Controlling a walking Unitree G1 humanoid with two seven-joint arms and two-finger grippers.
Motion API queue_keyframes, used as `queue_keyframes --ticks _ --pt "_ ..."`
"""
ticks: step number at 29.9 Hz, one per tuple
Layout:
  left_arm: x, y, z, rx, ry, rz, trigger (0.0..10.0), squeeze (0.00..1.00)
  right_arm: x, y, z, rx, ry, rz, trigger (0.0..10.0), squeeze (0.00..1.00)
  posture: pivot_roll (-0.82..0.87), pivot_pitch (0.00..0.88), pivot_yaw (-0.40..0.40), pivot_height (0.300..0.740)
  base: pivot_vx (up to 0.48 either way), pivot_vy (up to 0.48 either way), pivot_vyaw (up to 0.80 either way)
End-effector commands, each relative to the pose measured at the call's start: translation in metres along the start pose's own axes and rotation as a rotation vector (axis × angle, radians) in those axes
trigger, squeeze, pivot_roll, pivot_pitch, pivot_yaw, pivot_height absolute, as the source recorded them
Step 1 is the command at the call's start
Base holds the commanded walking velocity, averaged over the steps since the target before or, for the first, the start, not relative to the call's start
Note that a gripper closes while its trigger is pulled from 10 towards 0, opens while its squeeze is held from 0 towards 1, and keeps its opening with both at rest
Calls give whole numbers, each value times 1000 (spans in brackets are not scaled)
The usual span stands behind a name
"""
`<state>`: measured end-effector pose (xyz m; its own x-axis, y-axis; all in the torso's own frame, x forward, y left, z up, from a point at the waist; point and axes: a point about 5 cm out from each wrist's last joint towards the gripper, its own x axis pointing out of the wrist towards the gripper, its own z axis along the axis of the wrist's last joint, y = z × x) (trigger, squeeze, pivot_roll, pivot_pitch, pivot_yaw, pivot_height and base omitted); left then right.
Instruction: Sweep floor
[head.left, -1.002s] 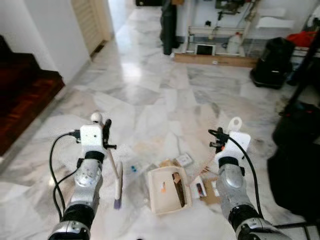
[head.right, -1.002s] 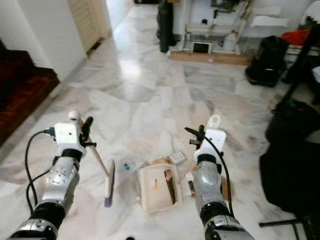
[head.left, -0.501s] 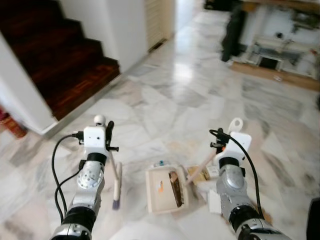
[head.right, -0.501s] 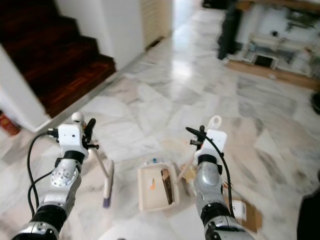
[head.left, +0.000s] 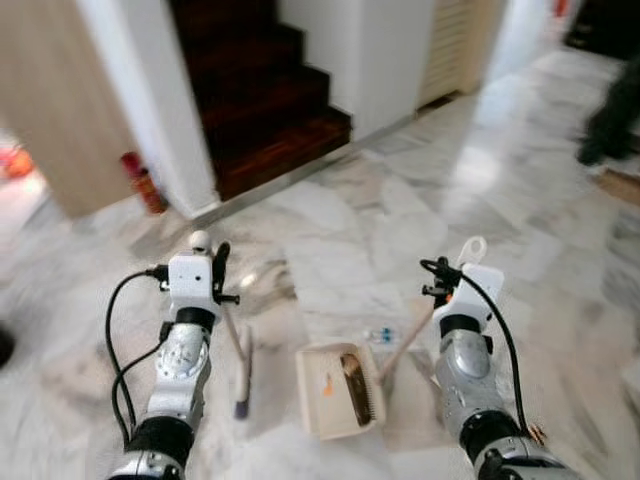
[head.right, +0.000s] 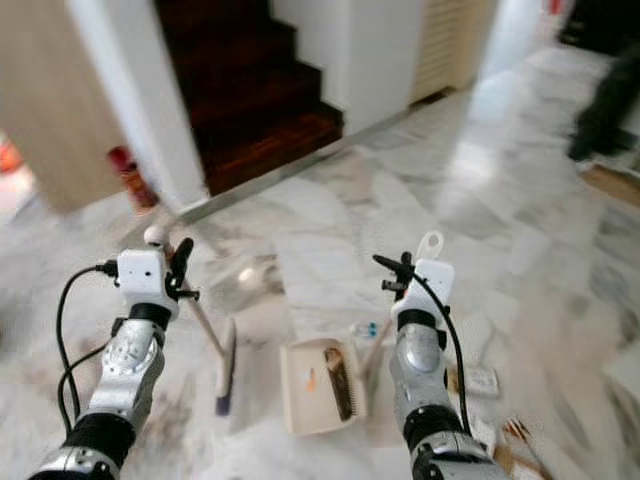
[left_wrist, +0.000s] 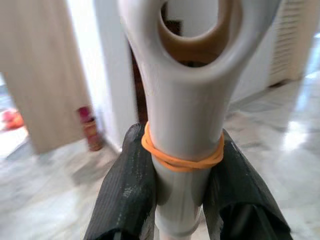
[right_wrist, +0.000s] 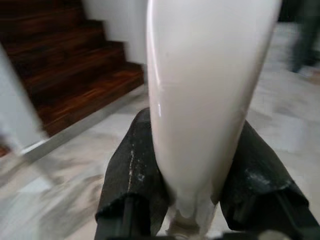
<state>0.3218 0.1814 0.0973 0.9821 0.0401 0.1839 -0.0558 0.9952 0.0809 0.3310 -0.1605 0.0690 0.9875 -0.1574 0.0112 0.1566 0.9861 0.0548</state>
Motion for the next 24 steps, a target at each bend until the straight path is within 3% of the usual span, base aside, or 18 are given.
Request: queue_keyframes --ticks 1,12,20,24 --pt "6 -2 12 11 -57 -17 10000 0 4 -1 10 19 -52 -7 10000 0 80 0 5 740 0 0 800" --pt "6 -4 12 7 -52 -23 10000 0 4 1 11 22 -51 -1 10000 0 84 0 1 740 0 0 800" --pt "4 -4 9 -6 -33 -19 10000 0 4 0 8 43 -31 -1 10000 0 85 0 1 740 0 0 0" --pt "3 -3 10 -9 -36 -9 10000 0 5 1 9 49 -28 4 10000 0 90 0 -4 740 0 292 0"
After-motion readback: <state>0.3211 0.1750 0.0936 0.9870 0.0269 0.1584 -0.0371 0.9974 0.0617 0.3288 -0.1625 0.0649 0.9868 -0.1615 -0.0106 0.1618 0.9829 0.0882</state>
